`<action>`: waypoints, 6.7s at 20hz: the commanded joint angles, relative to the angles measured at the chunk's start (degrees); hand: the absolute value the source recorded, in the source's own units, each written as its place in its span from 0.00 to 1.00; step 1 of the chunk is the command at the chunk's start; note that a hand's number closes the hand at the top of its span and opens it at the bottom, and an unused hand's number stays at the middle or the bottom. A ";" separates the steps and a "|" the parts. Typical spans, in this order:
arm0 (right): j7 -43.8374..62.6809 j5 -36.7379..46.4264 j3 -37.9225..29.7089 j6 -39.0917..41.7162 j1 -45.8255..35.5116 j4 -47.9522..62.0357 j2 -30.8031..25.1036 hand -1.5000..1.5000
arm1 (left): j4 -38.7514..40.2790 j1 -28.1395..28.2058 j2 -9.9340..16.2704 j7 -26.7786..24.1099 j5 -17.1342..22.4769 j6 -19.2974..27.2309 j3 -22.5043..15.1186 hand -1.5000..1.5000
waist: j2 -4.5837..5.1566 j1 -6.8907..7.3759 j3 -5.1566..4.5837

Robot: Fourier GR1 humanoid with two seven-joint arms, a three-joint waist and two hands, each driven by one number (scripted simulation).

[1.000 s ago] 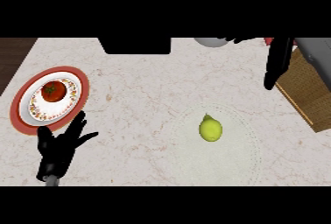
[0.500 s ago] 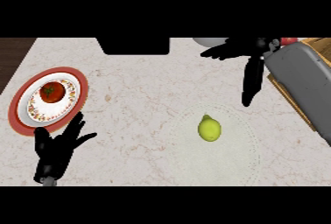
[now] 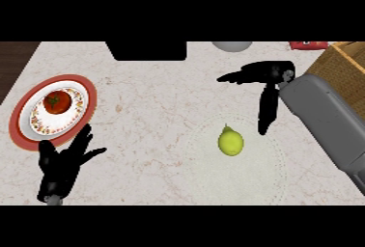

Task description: Pick the pear from the placemat and place it in the basket

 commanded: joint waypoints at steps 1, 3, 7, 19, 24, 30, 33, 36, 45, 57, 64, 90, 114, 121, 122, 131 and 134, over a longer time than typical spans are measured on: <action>-0.34 2.08 0.43 -1.75 3.80 -3.25 0.96 0.00 | 5.37 3.10 -0.19 0.22 -1.26 -1.82 -1.40 0.50 | 0.34 -0.35 -0.65; -2.98 5.00 0.90 -4.78 4.58 -1.51 1.89 0.00 | 4.31 4.41 0.51 -1.16 -0.84 -2.36 -0.12 0.50 | 0.51 0.29 -0.62; -1.53 4.81 -1.11 -1.75 0.32 1.46 1.94 0.00 | 4.82 2.88 1.35 0.76 0.19 -3.69 1.10 0.50 | 0.65 0.52 -0.65; -3.58 11.02 0.82 -7.04 7.50 -0.74 7.10 0.00 | 4.07 2.97 -0.04 2.13 -2.01 -2.80 0.99 0.50 | 0.58 0.34 -0.64; -4.16 13.87 2.64 -4.55 8.35 0.88 6.77 0.00 | 6.02 2.07 -1.91 1.20 -3.22 -2.64 0.38 0.50 | 0.67 0.29 -0.64; -5.41 17.14 3.43 -8.23 11.22 1.79 9.63 0.00 | 4.17 2.88 -2.30 1.89 -4.18 -1.92 0.63 0.50 | 0.63 0.31 -0.61; -4.06 15.62 0.07 -4.60 8.38 0.90 8.46 0.00 | 3.53 3.93 -0.96 2.02 -3.79 -3.11 2.21 0.50 | 0.42 0.22 -0.64; -7.52 18.94 2.27 -7.71 12.69 0.73 8.84 0.00 | 5.07 1.88 -1.91 2.07 -3.55 -3.77 2.64 0.50 | 0.49 -0.06 -0.63; -14.75 23.87 3.03 -9.10 11.92 0.89 6.98 1.00 | 1.44 4.80 -2.42 3.04 -4.69 -3.44 2.38 0.50 | 0.56 0.53 -0.59; -20.57 33.76 7.56 -22.79 22.44 -9.22 2.55 1.00 | 3.27 7.57 -3.84 0.93 -5.97 -3.03 3.21 0.50 | -0.27 -2.26 -0.65; -22.43 39.44 6.31 -38.78 34.23 -29.31 -11.15 1.00 | 0.96 9.41 -1.95 3.32 -2.91 -1.77 7.95 0.50 | -1.95 -8.94 -0.68; 5.72 -32.50 -58.29 -30.38 46.86 -57.56 -29.92 1.00 | -0.55 7.17 -2.82 3.74 -4.86 -3.35 4.82 0.50 | 0.12 -2.27 -0.76; -7.03 -21.14 -45.62 -27.35 25.09 -14.96 -27.50 1.00 | -1.11 4.62 -5.39 5.40 -8.83 -3.86 2.76 0.50 | 0.82 1.78 -0.55; -16.26 -15.33 -43.38 -24.80 19.00 -2.01 -26.92 1.00 | -0.08 0.86 -5.06 8.33 -7.98 -4.25 5.01 0.50 | 0.80 1.14 -0.56; -16.37 -15.23 -43.48 -24.49 18.07 -0.20 -26.80 1.00 | 0.28 3.84 -4.26 4.72 -7.32 -6.75 5.48 0.50 | 0.74 1.23 -0.59; -30.67 0.51 -38.13 -31.52 19.15 9.36 -31.31 0.00 | 2.20 2.75 -5.35 3.95 -8.34 -6.78 4.84 0.50 | 1.28 2.12 -0.48; -37.10 3.34 -37.88 -36.87 18.22 13.46 -28.72 0.00 | 2.83 2.65 -4.61 3.90 -7.27 -8.11 6.06 0.50 | 1.27 2.18 -0.48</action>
